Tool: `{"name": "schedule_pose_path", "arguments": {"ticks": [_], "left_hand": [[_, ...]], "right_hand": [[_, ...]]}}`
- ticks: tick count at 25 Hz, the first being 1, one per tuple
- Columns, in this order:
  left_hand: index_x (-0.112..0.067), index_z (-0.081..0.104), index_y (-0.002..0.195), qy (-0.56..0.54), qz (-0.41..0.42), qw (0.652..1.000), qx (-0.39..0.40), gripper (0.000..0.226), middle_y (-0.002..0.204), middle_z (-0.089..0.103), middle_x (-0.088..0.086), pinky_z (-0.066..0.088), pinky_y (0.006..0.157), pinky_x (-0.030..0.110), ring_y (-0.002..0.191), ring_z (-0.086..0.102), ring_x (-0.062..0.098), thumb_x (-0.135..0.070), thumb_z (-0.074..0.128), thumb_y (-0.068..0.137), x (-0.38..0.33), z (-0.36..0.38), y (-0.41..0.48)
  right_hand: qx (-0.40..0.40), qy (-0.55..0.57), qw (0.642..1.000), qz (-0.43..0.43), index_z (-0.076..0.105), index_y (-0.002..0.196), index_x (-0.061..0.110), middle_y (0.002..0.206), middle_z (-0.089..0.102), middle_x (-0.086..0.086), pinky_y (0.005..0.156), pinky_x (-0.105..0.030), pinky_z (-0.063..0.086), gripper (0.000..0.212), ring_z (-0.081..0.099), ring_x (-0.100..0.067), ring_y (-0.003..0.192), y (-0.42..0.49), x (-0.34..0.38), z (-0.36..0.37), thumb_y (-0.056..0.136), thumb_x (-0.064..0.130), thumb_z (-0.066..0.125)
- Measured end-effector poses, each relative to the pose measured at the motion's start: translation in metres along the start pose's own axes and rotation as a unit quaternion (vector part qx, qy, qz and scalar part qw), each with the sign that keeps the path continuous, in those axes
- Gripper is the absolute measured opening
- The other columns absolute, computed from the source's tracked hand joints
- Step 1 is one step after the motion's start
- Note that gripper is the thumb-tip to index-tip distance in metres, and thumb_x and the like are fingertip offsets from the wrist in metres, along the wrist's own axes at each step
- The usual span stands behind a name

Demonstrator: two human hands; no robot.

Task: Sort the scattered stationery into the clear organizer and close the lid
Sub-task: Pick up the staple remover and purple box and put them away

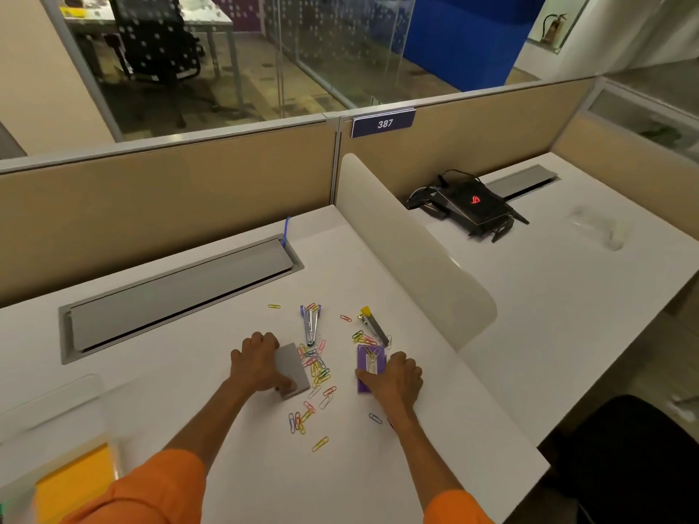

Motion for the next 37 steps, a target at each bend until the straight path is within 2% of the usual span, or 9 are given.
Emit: {"name": "schedule_pose_path", "arguments": {"ticks": [7, 13, 19, 22, 24, 27, 30, 33, 37], "left_hand": [[-0.025, 0.044, 0.118, 0.010, -0.013, 1.000, 0.015, 0.093, 0.115, 0.044, -0.002, 0.039, 0.090, 0.034, 0.108, 0.043, 0.017, -0.067, 0.084, 0.045, -0.002, -0.001, 0.004], [-0.021, 0.041, 0.123, 0.002, -0.033, 0.999, 0.029, 0.096, 0.120, 0.047, 0.001, 0.039, 0.097, 0.038, 0.115, 0.044, 0.020, -0.063, 0.085, 0.049, -0.003, 0.000, 0.001], [-0.020, 0.046, 0.122, -0.010, -0.055, 0.997, 0.058, 0.098, 0.119, 0.049, 0.003, 0.043, 0.096, 0.037, 0.114, 0.047, 0.021, -0.067, 0.085, 0.045, 0.000, 0.001, -0.002], [-0.020, 0.053, 0.114, -0.015, -0.048, 0.997, 0.058, 0.089, 0.115, 0.051, 0.004, 0.049, 0.094, 0.038, 0.108, 0.052, 0.021, -0.066, 0.086, 0.045, -0.002, -0.002, -0.004], [-0.018, 0.056, 0.106, -0.066, -0.045, 0.995, 0.063, 0.079, 0.110, 0.055, 0.005, 0.054, 0.087, 0.035, 0.100, 0.057, 0.020, -0.058, 0.089, 0.047, 0.000, -0.003, -0.006], [-0.016, 0.058, 0.094, -0.159, -0.043, 0.984, 0.068, 0.048, 0.100, 0.065, 0.006, 0.053, 0.067, 0.023, 0.085, 0.062, 0.016, -0.045, 0.084, 0.067, 0.002, -0.009, -0.008], [-0.013, 0.059, 0.089, -0.206, -0.031, 0.977, 0.050, 0.022, 0.099, 0.070, 0.011, 0.050, 0.064, 0.022, 0.079, 0.063, 0.014, -0.034, 0.068, 0.088, 0.001, -0.018, -0.013], [-0.014, 0.061, 0.087, -0.243, -0.017, 0.970, 0.027, 0.017, 0.092, 0.069, 0.008, 0.047, 0.059, 0.021, 0.076, 0.061, 0.012, -0.030, 0.065, 0.091, -0.003, -0.030, -0.024], [-0.020, 0.063, 0.086, -0.250, 0.009, 0.966, -0.070, 0.014, 0.083, 0.064, -0.003, 0.046, 0.061, 0.023, 0.077, 0.061, 0.013, -0.033, 0.066, 0.089, -0.010, -0.050, -0.044]], "right_hand": [[0.014, -0.001, 1.000, 0.026, 0.041, 0.130, 0.011, 0.133, 0.053, -0.009, 0.100, -0.035, 0.042, 0.084, 0.052, -0.023, 0.120, 0.004, 0.003, 0.005, 0.072, 0.064, 0.071], [0.020, 0.035, 0.999, 0.030, 0.040, 0.133, 0.013, 0.136, 0.052, -0.007, 0.102, -0.037, 0.043, 0.078, 0.052, -0.022, 0.122, -0.003, 0.004, 0.008, 0.077, 0.055, 0.072], [0.026, 0.125, 0.989, 0.073, 0.059, 0.118, 0.013, 0.123, 0.065, -0.008, 0.100, -0.038, 0.045, 0.048, 0.063, -0.023, 0.109, -0.001, -0.009, 0.001, 0.084, 0.046, 0.069], [0.046, 0.179, 0.979, 0.086, 0.065, 0.109, 0.011, 0.114, 0.070, -0.009, 0.100, -0.042, 0.048, 0.038, 0.067, -0.023, 0.102, 0.003, -0.013, -0.004, 0.085, 0.041, 0.070], [0.059, 0.197, 0.975, 0.088, 0.067, 0.106, 0.010, 0.111, 0.071, -0.009, 0.099, -0.044, 0.050, 0.036, 0.068, -0.024, 0.100, 0.006, -0.014, -0.009, 0.085, 0.039, 0.072], [0.052, 0.211, 0.973, 0.083, 0.067, 0.097, 0.012, 0.105, 0.073, -0.009, 0.096, -0.046, 0.052, 0.030, 0.069, -0.024, 0.095, 0.009, -0.013, -0.021, 0.082, 0.036, 0.075], [0.028, 0.209, 0.976, 0.060, 0.063, 0.083, 0.018, 0.100, 0.073, -0.008, 0.094, -0.046, 0.053, 0.022, 0.068, -0.022, 0.089, 0.008, -0.012, -0.033, 0.080, 0.034, 0.077], [0.005, 0.194, 0.980, 0.036, 0.061, 0.082, 0.021, 0.101, 0.074, -0.006, 0.094, -0.045, 0.052, 0.022, 0.063, -0.017, 0.083, 0.007, -0.010, -0.042, 0.080, 0.037, 0.076], [-0.012, 0.190, 0.982, -0.008, 0.065, 0.090, 0.023, 0.102, 0.073, -0.001, 0.094, -0.038, 0.044, 0.026, 0.061, -0.015, 0.084, 0.000, -0.005, -0.047, 0.078, 0.043, 0.076]]}}
Point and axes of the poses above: each hand's wrist, its own y-axis towards the middle knuckle, its own z-axis out of the palm, x = y × z, the point moved 7 cm from there along y, towards the middle knuckle
